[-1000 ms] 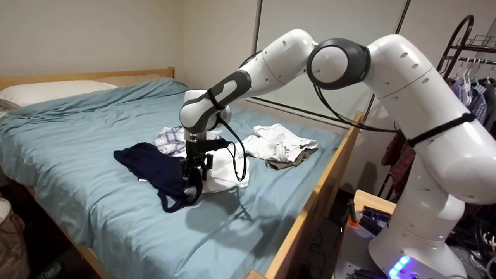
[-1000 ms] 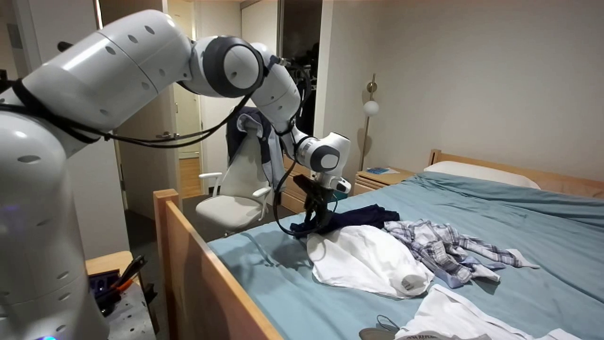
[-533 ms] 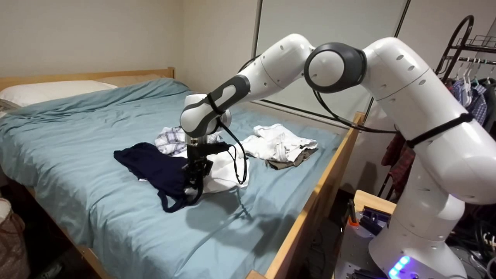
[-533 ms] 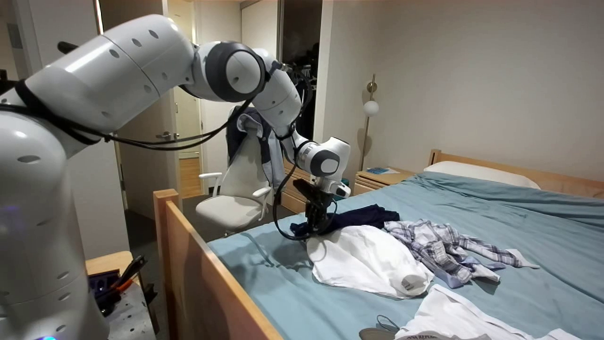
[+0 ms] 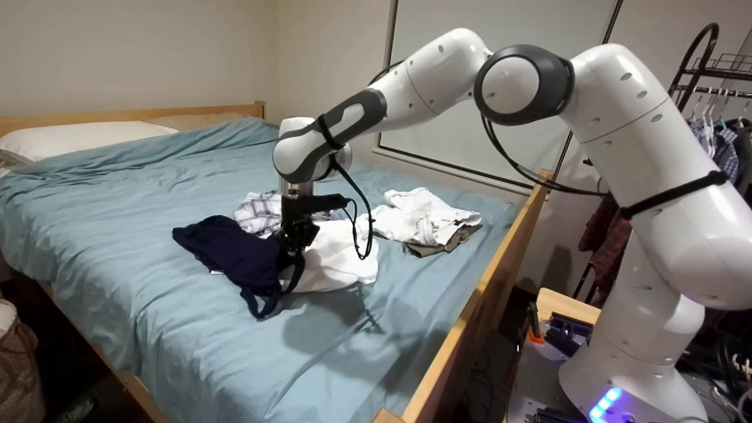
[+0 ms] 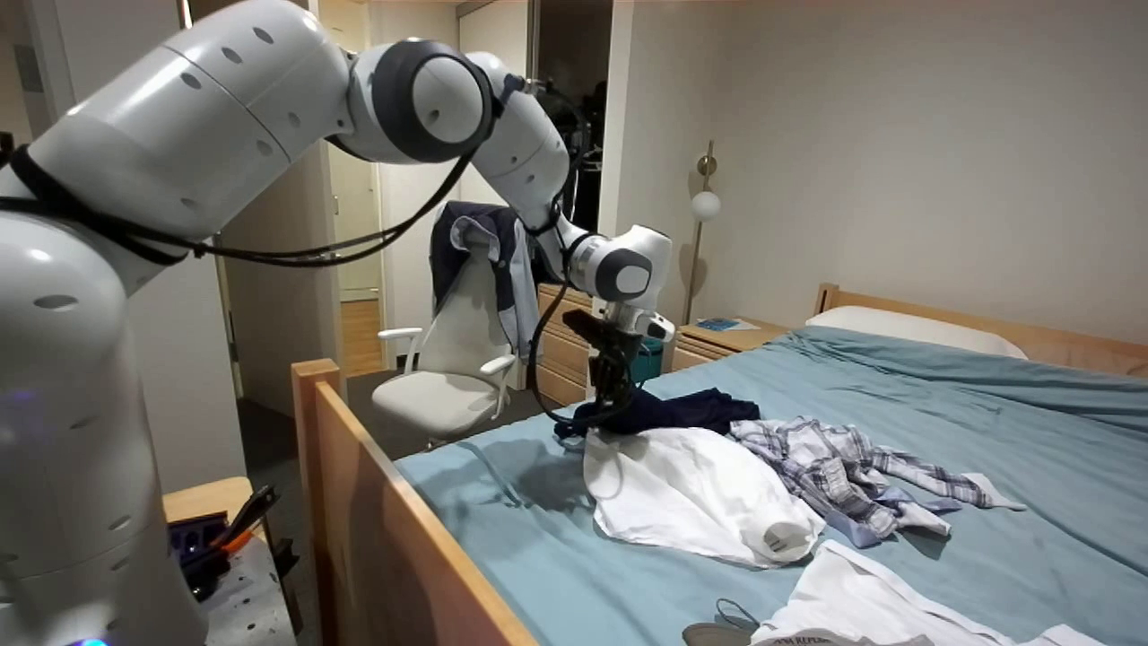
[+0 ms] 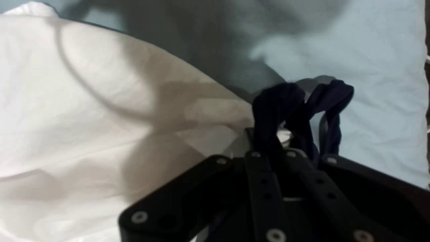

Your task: Fold the dark blue vest in half from top to bottom

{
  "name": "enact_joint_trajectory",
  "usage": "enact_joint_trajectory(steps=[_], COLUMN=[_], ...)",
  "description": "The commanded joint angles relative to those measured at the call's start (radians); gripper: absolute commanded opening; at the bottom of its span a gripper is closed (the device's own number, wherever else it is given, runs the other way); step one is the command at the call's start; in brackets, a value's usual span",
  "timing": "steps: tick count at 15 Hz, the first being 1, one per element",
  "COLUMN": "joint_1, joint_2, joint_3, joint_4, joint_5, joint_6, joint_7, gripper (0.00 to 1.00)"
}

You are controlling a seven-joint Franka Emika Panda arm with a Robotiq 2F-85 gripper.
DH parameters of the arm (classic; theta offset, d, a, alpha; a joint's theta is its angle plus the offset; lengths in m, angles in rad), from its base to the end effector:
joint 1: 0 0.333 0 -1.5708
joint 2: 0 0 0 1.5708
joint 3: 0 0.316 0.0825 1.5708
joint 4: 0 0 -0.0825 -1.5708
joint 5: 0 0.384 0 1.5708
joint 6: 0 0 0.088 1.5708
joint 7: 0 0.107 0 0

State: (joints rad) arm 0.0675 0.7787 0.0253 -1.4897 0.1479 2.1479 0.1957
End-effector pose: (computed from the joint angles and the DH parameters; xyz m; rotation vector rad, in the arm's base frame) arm 0.6995 0.0685 0.2003 -3.0014 0.2973 0.2100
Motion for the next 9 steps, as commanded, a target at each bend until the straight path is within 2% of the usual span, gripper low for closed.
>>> enact_joint_trajectory(steps=[1,4,9], joint_1=[-0.009,-0.007,0.008], joint_2=[-0.149,-0.157,-0.035], joint_3=[-0.021,-0.032,0.001], joint_4=[-0.081,-0.003,0.231], joint_5=[-0.024,-0.035,-0.021], joint_6=[-0.008,0.037,0.088], joint_7=[-0.014,-0.018,-0.032], gripper=[0.08,0.07,0.07])
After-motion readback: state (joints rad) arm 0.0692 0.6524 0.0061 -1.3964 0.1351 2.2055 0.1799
